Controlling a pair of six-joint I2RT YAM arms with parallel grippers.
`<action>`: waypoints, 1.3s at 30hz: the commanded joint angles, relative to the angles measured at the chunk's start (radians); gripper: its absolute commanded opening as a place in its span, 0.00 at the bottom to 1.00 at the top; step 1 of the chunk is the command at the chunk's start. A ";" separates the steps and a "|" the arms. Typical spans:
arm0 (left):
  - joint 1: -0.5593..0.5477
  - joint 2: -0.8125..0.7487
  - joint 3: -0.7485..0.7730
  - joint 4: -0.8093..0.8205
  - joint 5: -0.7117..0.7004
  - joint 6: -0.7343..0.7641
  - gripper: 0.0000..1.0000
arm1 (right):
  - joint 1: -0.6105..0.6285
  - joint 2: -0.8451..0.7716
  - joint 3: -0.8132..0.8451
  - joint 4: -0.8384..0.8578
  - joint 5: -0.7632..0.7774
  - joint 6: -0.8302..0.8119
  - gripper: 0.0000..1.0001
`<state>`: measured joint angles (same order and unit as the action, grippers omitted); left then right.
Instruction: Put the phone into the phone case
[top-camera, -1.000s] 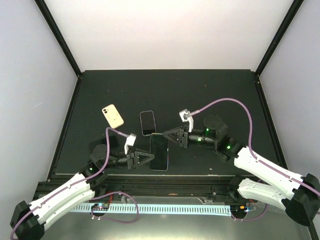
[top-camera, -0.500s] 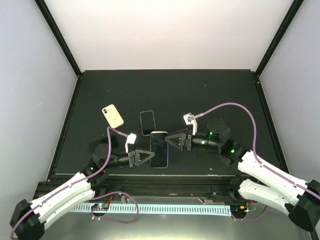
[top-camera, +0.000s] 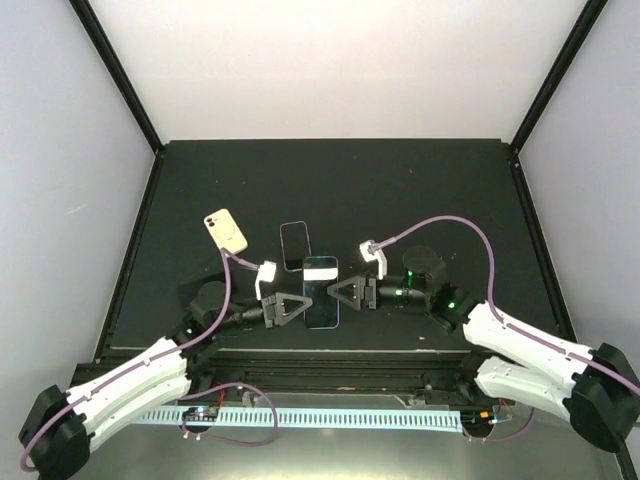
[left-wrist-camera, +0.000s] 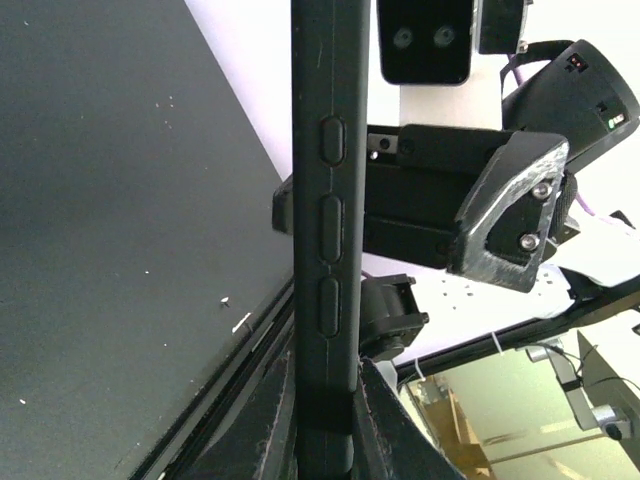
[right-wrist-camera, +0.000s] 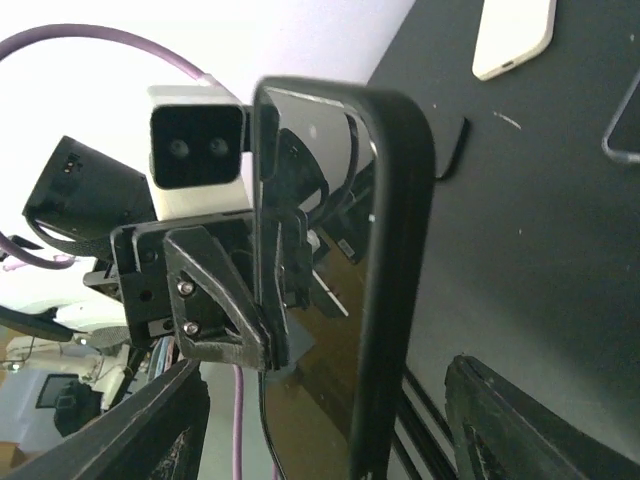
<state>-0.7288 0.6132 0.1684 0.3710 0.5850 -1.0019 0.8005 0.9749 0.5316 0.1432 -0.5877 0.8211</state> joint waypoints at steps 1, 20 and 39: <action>0.000 0.024 0.062 0.138 -0.016 -0.013 0.02 | -0.002 0.015 -0.036 0.106 -0.038 0.037 0.62; 0.000 0.118 0.077 0.203 -0.172 0.014 0.02 | 0.000 0.061 -0.157 0.303 -0.125 0.108 0.14; 0.004 0.199 0.233 -0.382 -0.444 0.099 0.86 | -0.070 0.101 -0.037 0.029 -0.007 -0.086 0.01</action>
<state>-0.7258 0.8074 0.2989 0.2253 0.2955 -0.9417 0.7792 1.0676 0.4122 0.2329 -0.6243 0.8379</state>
